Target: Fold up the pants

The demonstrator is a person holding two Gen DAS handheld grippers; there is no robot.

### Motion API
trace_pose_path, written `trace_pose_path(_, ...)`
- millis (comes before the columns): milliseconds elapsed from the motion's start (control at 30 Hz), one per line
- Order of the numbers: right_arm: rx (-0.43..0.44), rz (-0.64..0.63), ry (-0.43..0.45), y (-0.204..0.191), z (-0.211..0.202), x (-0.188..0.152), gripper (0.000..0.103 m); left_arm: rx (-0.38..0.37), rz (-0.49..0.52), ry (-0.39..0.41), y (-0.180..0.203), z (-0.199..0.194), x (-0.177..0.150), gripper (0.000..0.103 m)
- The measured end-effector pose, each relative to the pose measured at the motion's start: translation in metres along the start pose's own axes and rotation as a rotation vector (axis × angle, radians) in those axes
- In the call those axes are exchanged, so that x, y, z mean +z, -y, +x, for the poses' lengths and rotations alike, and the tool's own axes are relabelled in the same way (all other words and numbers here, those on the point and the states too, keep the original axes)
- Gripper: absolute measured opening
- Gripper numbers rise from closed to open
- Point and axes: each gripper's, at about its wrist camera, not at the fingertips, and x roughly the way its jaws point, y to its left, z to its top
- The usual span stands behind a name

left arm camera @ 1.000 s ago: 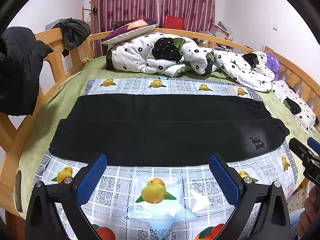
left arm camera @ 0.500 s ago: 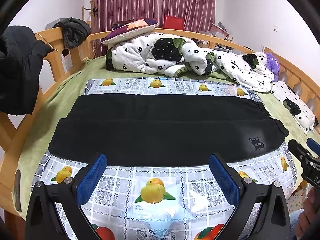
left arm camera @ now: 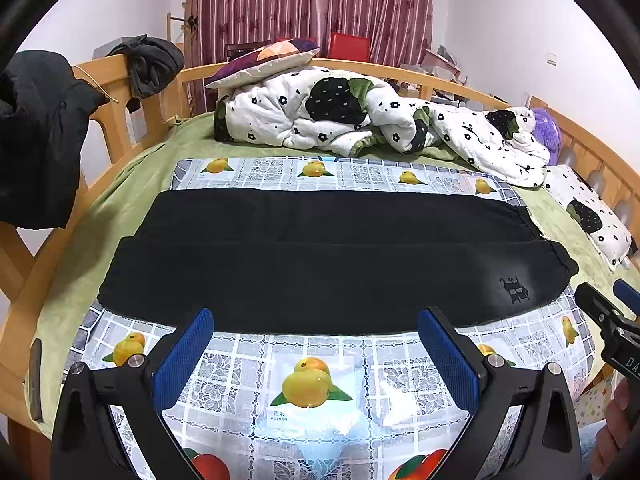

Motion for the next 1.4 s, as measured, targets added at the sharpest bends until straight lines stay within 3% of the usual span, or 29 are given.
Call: trace_pose_path(1400,-0.017,-0.007,0.010,0.0029,0.0016,0.0007,0.103,-0.012,-0.009,0.013,-0.0033,-0.0030,-0.0047,0.103)
